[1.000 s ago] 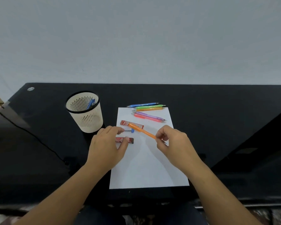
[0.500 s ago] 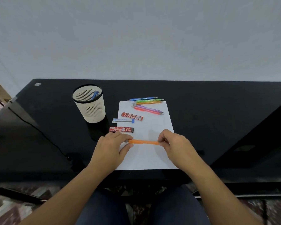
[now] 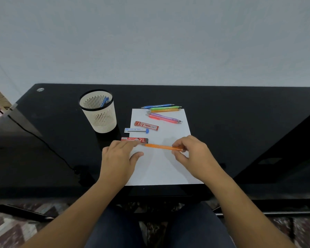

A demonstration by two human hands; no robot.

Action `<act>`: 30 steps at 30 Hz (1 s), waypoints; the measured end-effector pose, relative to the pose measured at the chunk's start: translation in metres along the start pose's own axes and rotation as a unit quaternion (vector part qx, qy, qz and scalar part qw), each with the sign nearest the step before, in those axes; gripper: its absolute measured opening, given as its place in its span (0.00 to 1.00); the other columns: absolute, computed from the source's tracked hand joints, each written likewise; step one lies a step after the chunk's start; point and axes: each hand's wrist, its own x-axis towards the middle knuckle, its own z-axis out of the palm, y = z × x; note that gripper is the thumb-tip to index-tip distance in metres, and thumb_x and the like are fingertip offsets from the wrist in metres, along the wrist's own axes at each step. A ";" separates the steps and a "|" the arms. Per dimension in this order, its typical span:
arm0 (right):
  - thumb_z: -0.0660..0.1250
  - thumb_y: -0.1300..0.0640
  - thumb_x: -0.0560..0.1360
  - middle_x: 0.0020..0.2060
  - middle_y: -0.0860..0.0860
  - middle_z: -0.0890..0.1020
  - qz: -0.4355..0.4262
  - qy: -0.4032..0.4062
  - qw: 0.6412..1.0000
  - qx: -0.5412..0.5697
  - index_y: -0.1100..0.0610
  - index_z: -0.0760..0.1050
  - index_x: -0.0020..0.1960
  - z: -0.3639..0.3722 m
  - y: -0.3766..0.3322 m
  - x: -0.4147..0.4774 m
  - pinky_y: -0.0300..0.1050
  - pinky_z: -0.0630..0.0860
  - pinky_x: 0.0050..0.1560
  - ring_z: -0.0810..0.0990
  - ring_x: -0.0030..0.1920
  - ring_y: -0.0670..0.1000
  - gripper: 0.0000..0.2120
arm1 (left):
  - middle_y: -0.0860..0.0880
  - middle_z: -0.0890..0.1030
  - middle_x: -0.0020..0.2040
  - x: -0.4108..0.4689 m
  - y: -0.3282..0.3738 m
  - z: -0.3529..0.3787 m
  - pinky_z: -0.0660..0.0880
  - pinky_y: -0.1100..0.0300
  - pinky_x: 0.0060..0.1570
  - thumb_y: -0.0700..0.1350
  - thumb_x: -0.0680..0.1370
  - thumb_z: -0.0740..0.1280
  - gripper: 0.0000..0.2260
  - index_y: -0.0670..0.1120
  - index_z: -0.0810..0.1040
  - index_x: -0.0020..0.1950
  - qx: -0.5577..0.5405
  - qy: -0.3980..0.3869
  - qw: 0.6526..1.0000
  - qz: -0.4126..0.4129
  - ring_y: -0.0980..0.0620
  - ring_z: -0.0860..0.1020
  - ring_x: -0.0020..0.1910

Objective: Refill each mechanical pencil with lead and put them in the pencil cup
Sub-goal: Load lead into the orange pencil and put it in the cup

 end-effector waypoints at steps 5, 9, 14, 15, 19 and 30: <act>0.71 0.56 0.73 0.46 0.42 0.75 -0.014 0.093 0.995 0.019 0.51 0.78 0.51 -0.007 -0.008 0.002 0.27 0.71 0.47 0.76 0.46 0.41 0.07 | 0.50 0.82 0.52 0.005 -0.006 -0.006 0.70 0.50 0.47 0.49 0.72 0.74 0.16 0.48 0.81 0.58 0.002 0.016 1.000 -0.006 0.46 0.78 0.51; 0.69 0.56 0.75 0.56 0.47 0.80 -0.057 0.101 0.993 -0.004 0.52 0.77 0.55 -0.004 -0.013 0.002 0.41 0.74 0.59 0.77 0.56 0.45 0.09 | 0.51 0.82 0.53 0.004 -0.007 -0.006 0.71 0.49 0.48 0.51 0.72 0.74 0.16 0.48 0.81 0.58 0.000 0.011 1.000 0.000 0.47 0.78 0.52; 0.67 0.58 0.77 0.56 0.50 0.80 -0.097 0.091 0.989 -0.071 0.53 0.76 0.60 0.005 -0.018 0.003 0.47 0.73 0.60 0.76 0.57 0.50 0.12 | 0.50 0.82 0.56 0.002 -0.006 -0.005 0.73 0.47 0.52 0.53 0.73 0.72 0.17 0.49 0.80 0.60 0.002 -0.017 1.000 -0.006 0.47 0.78 0.55; 0.67 0.60 0.76 0.56 0.52 0.79 -0.111 0.095 0.985 -0.089 0.54 0.76 0.60 0.007 -0.017 0.004 0.48 0.75 0.58 0.77 0.57 0.52 0.13 | 0.50 0.82 0.56 0.002 -0.007 -0.005 0.73 0.47 0.52 0.53 0.73 0.72 0.17 0.49 0.80 0.60 0.003 -0.022 1.000 -0.009 0.47 0.78 0.56; 0.65 0.58 0.77 0.58 0.52 0.74 -0.103 0.057 0.980 -0.161 0.53 0.74 0.63 0.007 -0.019 0.004 0.40 0.77 0.50 0.73 0.55 0.50 0.15 | 0.49 0.82 0.56 0.002 -0.009 -0.006 0.73 0.46 0.53 0.54 0.73 0.71 0.18 0.48 0.80 0.60 0.007 -0.034 0.999 -0.016 0.47 0.78 0.56; 0.60 0.50 0.80 0.49 0.49 0.73 -0.113 0.013 0.972 -0.206 0.42 0.69 0.68 0.012 -0.019 0.006 0.48 0.67 0.51 0.66 0.42 0.45 0.17 | 0.50 0.82 0.54 0.001 -0.009 -0.008 0.74 0.48 0.50 0.53 0.73 0.72 0.16 0.48 0.80 0.58 -0.011 -0.015 1.000 0.008 0.47 0.78 0.54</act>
